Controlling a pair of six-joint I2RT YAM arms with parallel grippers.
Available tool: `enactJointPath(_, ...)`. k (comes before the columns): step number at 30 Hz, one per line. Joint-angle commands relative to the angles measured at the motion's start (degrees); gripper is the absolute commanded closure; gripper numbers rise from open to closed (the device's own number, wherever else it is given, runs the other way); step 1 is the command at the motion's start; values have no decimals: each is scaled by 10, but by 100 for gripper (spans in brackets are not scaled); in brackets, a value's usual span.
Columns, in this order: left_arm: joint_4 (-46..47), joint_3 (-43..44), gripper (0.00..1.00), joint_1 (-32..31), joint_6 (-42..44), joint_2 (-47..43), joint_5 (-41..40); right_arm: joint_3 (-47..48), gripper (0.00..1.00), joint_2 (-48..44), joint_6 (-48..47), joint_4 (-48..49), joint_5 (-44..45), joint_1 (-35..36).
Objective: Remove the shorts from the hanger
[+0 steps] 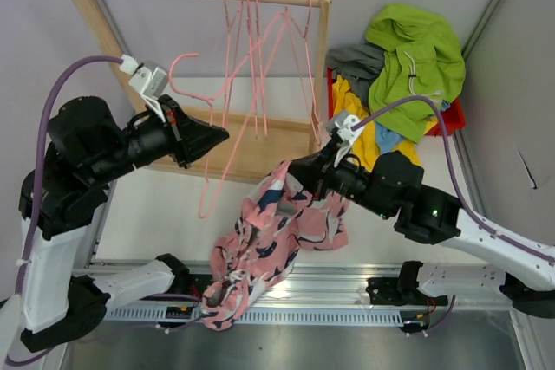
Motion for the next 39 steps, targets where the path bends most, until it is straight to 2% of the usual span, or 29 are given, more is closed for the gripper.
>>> enactJointPath(1, -77, 67, 100, -5, 44, -44, -141, 102, 100, -50, -73, -5, 116, 3)
enactJointPath(4, -90, 53, 100, -6, 36, -102, -178, 167, 100, -65, -110, -31, 164, 2)
enactJointPath(9, -101, 34, 100, -5, 34, -171, -225, 233, 100, -56, -221, -23, 296, 0)
enactJointPath(13, -105, -7, 100, -5, 33, -169, -248, 249, 100, -15, -289, 21, 374, -15)
enactJointPath(14, -104, -13, 100, -5, 33, -167, -252, 251, 100, -5, -292, 20, 375, -46)
enactJointPath(16, -105, -34, 100, -5, 35, -157, -272, 275, 100, 26, -245, -36, 306, -104)
enactJointPath(17, -105, -41, 100, -5, 38, -154, -281, 288, 100, 36, -215, -58, 261, -187)
enactJointPath(18, -103, -49, 100, -4, 40, -151, -290, 308, 100, 45, -186, -78, 212, -233)
enactJointPath(19, -100, -63, 100, -5, 41, -148, -306, 313, 100, 53, -139, -92, 117, -275)
enactJointPath(20, -95, -79, 100, -5, 42, -145, -311, 319, 100, 72, -124, -92, 79, -314)
enactJointPath(21, -89, -93, 100, -5, 42, -144, -315, 328, 100, 86, -120, -91, 46, -381)
enactJointPath(23, -75, -104, 100, -5, 44, -136, -333, 377, 100, 142, -86, -95, -46, -443)
enactJointPath(24, -72, -113, 100, -4, 46, -132, -339, 400, 100, 165, -79, -93, -75, -499)
enactJointPath(25, -64, -114, 100, -5, 47, -130, -345, 456, 100, 192, -75, -93, -118, -526)
enactJointPath(27, -56, -115, 100, -4, 53, -120, -359, 528, 100, 283, -53, -90, -151, -597)
enactJointPath(29, -42, -116, 100, -5, 56, -114, -369, 676, 100, 360, -8, -87, -192, -643)
enactJointPath(30, -38, -116, 100, -5, 56, -105, -371, 738, 100, 447, 11, -78, -201, -663)
enactJointPath(31, -36, -115, 100, -5, 60, -101, -373, 801, 100, 491, 28, -63, -204, -701)
enactJointPath(32, -31, -115, 100, -5, 60, -96, -377, 898, 100, 531, 71, -39, -210, -718)
enactJointPath(33, -30, -115, 100, -5, 63, -88, -387, 917, 100, 564, 101, 3, -214, -735)
enactJointPath(34, -28, -114, 100, -5, 66, -85, -396, 912, 100, 593, 124, 107, -214, -764)
enactJointPath(36, -16, -118, 100, -5, 70, -81, -422, 824, 100, 597, 160, 249, -172, -779)
enactJointPath(39, 0, -125, 100, -4, 77, -67, -450, 794, 100, 638, 135, 297, -156, -775)
